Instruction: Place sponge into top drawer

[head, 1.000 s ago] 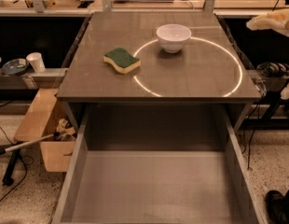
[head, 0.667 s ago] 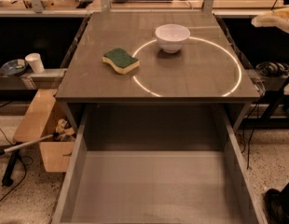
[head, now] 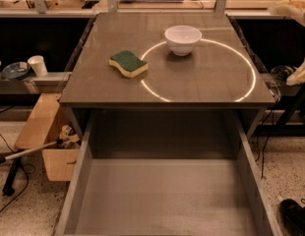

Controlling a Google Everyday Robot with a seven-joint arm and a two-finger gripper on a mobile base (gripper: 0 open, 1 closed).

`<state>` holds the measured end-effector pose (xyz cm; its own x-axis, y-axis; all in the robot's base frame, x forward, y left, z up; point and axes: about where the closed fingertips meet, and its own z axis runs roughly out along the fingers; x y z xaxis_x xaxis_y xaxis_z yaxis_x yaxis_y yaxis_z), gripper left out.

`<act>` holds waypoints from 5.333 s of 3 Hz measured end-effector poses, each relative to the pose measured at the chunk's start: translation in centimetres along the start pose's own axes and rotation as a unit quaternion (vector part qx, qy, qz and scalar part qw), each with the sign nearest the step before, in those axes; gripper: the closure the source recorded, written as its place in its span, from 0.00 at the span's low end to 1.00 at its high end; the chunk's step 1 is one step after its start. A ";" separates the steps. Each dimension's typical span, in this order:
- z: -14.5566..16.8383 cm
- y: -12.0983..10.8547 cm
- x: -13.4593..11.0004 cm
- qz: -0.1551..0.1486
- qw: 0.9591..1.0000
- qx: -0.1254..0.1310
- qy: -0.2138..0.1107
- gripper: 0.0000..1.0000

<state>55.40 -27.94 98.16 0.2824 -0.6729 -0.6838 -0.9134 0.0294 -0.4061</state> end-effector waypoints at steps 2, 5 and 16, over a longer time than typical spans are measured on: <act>1.5 -0.5 -1.0 -0.011 1.000 -0.001 -0.018 0.00; 6.5 -0.6 -4.8 -0.053 0.998 -0.038 0.019 0.00; 20.7 -3.4 -16.5 -0.143 0.977 -0.103 -0.123 0.00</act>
Offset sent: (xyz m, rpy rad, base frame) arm -0.0039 0.0260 -0.0009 0.0268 -0.0043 0.0686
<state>59.90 -1.65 98.31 0.5738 -0.4326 -0.6954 -0.8190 -0.2998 -0.4892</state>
